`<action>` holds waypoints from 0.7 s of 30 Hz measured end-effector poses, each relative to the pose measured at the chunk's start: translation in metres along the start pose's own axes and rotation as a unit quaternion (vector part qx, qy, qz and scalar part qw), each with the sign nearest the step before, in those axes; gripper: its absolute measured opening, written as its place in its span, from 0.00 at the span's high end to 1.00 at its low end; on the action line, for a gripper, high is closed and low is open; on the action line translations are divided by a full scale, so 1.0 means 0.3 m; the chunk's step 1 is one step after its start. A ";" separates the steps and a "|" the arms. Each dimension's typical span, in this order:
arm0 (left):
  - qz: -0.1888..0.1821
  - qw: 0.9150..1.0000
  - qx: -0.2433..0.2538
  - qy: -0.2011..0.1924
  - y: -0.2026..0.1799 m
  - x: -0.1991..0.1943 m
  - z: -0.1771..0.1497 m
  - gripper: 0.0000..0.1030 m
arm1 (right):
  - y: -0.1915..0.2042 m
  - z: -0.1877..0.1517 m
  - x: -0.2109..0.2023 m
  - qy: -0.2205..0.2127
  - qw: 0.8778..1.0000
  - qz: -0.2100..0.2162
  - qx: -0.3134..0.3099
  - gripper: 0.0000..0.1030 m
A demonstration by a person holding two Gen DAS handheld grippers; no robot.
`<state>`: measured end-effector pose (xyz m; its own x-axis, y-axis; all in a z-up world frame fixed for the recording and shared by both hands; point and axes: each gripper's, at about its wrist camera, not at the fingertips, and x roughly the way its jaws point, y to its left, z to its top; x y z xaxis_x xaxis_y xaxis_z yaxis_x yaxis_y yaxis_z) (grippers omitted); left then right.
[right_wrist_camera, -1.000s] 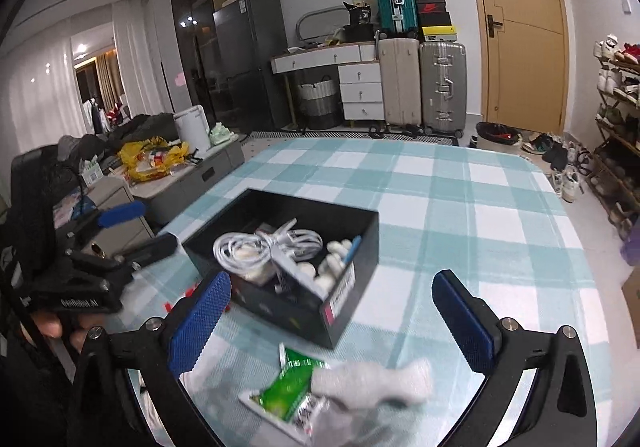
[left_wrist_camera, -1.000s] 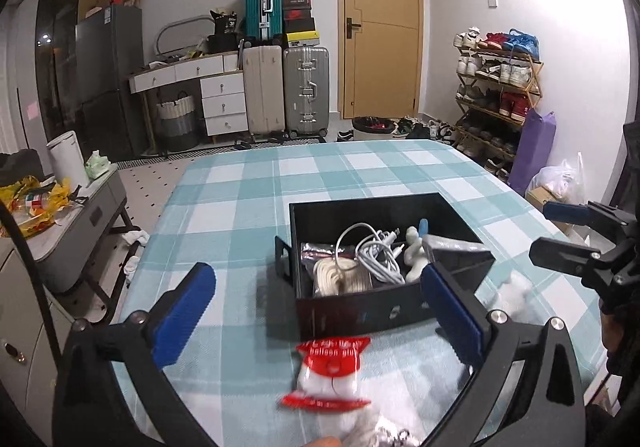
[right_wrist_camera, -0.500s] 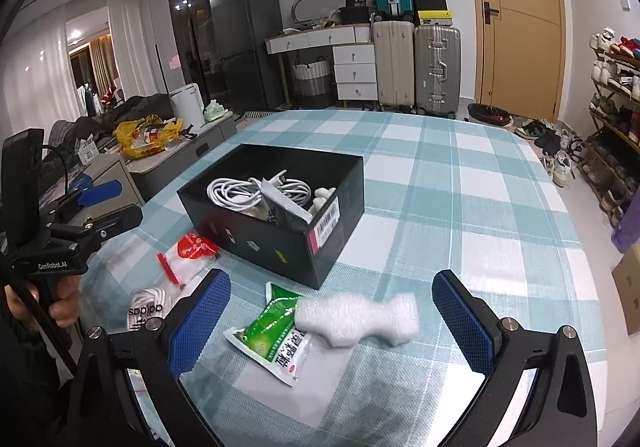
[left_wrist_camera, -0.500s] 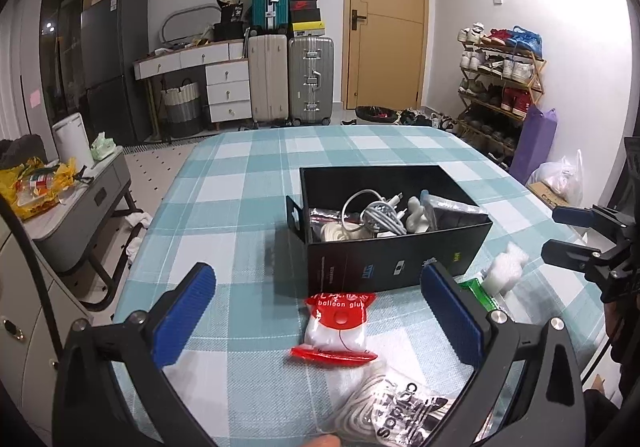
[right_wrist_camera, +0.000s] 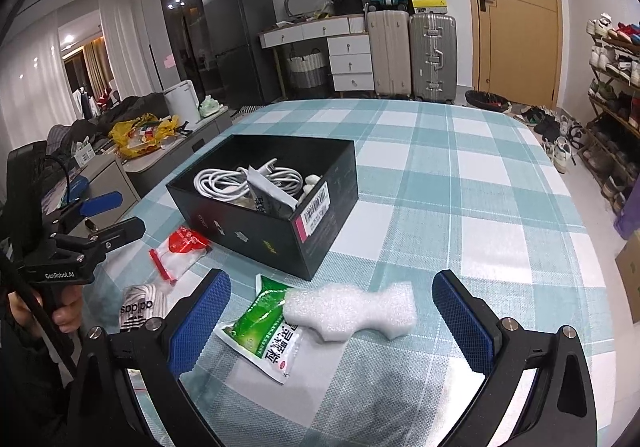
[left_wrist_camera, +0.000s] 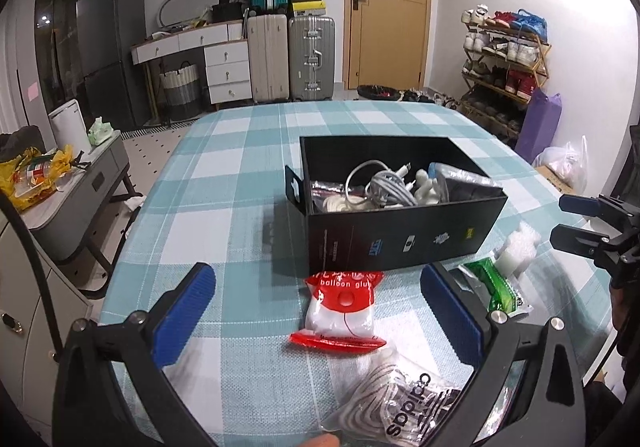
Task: Organize soft objects
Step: 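Close the right gripper on the white foam piece while the left gripper approaches the red-and-white packet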
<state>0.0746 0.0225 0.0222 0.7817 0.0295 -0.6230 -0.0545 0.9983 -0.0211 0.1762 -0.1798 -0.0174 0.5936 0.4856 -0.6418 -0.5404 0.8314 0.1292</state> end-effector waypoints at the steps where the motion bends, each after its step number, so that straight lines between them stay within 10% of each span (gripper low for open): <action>1: -0.001 1.000 0.000 0.005 0.000 0.008 -0.004 0.00 | -0.001 -0.001 0.004 0.002 1.000 -0.001 0.001 0.01; 21: 0.005 0.998 0.011 0.060 -0.020 0.103 -0.056 0.00 | -0.036 -0.044 0.117 0.068 0.997 -0.014 0.028 0.01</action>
<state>0.0886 0.0167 -0.0101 0.7012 0.0341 -0.7121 -0.0464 0.9989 0.0022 0.1949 -0.1755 -0.0513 0.5196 0.4233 -0.7422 -0.4881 0.8600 0.1488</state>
